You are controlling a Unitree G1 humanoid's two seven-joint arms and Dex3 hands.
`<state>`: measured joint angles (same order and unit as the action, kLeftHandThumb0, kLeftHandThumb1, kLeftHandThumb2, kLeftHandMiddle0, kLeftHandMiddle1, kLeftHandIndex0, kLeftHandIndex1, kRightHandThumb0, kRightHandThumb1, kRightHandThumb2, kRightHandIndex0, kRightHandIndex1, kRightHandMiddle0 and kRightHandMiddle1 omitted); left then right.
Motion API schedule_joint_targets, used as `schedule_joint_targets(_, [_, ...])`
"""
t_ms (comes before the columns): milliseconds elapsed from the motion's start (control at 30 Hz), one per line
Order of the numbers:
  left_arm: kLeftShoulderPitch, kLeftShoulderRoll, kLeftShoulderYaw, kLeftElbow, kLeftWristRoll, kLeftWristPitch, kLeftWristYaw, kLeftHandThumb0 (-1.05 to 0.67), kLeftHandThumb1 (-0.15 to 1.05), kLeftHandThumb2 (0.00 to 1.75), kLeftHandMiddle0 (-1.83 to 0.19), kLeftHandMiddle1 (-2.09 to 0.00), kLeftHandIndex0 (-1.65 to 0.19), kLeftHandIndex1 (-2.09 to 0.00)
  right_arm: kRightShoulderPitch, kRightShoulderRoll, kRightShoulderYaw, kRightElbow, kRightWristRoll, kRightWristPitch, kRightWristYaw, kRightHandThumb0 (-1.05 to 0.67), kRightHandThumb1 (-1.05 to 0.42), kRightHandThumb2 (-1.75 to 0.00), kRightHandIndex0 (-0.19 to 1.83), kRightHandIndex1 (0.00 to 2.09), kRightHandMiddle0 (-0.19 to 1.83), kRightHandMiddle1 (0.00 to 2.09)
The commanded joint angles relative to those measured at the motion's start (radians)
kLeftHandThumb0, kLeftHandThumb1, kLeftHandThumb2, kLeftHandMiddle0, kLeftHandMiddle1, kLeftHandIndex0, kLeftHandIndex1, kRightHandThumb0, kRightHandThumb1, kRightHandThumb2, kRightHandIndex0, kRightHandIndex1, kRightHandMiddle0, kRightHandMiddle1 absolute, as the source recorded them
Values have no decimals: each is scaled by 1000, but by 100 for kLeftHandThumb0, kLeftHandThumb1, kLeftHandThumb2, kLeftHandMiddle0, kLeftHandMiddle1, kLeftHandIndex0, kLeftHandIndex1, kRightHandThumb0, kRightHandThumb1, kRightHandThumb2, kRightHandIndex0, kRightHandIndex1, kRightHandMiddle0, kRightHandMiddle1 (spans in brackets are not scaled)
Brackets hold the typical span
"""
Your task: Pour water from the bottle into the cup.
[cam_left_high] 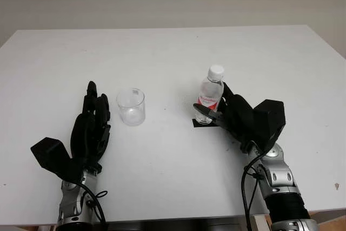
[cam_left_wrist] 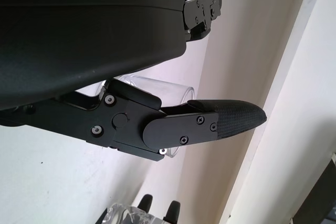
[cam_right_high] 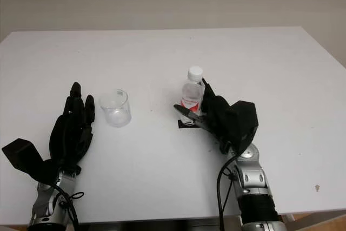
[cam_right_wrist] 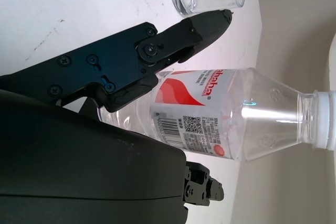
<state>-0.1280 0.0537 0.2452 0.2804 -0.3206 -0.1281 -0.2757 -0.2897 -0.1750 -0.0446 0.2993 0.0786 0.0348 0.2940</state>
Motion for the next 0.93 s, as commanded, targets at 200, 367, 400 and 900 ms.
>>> schedule_joint_targets(200, [36,2,5,41,-5,17,-3,-76,105,49,19,-2,19,-2,37,12,-11,23,-3,-73,-46,-88,-91,-6,-19,0,-19,0])
schedule_joint_targets(367, [34,3,4,40,-2,19,1,-76,105,50,19,-3,19,-3,51,41,-11,32,12,-79,-62,-89,-92,-6,-19,0,-19,0])
schedule_joint_targets(400, [34,4,4,38,-2,20,1,-76,105,50,19,-3,19,-3,57,54,-12,34,19,-81,-66,-89,-92,-6,-19,0,-19,0])
schedule_joint_targets(900, [37,0,4,28,-9,22,2,-75,105,49,19,-4,19,-3,90,113,17,57,15,-136,-79,-94,-94,-6,-19,0,-19,0])
